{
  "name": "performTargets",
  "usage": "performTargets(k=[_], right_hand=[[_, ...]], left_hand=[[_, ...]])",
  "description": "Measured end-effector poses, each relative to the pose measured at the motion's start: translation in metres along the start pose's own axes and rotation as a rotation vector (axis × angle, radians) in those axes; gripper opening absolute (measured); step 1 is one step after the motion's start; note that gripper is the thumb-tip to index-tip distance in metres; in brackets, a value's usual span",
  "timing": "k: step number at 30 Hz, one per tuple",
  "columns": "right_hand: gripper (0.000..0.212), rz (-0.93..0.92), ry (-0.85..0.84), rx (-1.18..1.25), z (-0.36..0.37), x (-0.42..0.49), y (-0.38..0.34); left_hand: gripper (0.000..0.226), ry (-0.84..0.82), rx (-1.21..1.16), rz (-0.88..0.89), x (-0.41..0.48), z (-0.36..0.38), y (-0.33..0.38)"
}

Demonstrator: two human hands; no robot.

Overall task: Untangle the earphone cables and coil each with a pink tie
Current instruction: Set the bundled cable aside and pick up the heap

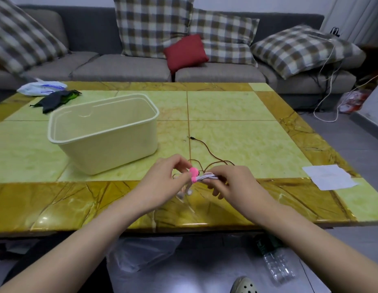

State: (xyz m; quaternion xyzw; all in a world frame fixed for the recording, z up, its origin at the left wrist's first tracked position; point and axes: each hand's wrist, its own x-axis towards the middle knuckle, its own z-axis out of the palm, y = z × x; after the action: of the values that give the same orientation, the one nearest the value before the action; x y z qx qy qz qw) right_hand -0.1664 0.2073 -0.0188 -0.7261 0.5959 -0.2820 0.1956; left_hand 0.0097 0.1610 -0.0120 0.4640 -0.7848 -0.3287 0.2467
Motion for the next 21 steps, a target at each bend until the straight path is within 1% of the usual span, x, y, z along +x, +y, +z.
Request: performTargets(k=[2,7,9,12,14,17,21], right_hand=[[0.017,0.037,0.023,0.031,-0.004,0.009,0.001],[0.022,0.072,0.128,0.026,-0.021,0.046,-0.007],[0.023,0.053,0.164,0.015,-0.025,0.065,-0.015],[0.024,0.009,0.213,0.038,-0.026,0.092,-0.030],[0.024,-0.029,0.243,0.061,-0.023,0.111,-0.045],[0.025,-0.050,0.271,0.124,-0.014,0.141,-0.064],[0.030,-0.056,0.256,0.169,0.008,0.180,-0.080]], left_hand=[[0.018,0.061,0.180,0.041,0.009,-0.018,-0.004],[0.026,0.303,0.446,0.104,0.035,-0.077,-0.009],[0.030,0.359,0.559,0.081,0.043,-0.096,-0.015],[0.036,0.326,0.724,-0.043,0.050,-0.111,-0.032],[0.033,0.312,0.761,-0.090,0.051,-0.114,-0.042],[0.021,0.321,0.768,-0.092,0.051,-0.114,-0.053],[0.019,0.342,0.765,-0.087,0.053,-0.114,-0.061]])
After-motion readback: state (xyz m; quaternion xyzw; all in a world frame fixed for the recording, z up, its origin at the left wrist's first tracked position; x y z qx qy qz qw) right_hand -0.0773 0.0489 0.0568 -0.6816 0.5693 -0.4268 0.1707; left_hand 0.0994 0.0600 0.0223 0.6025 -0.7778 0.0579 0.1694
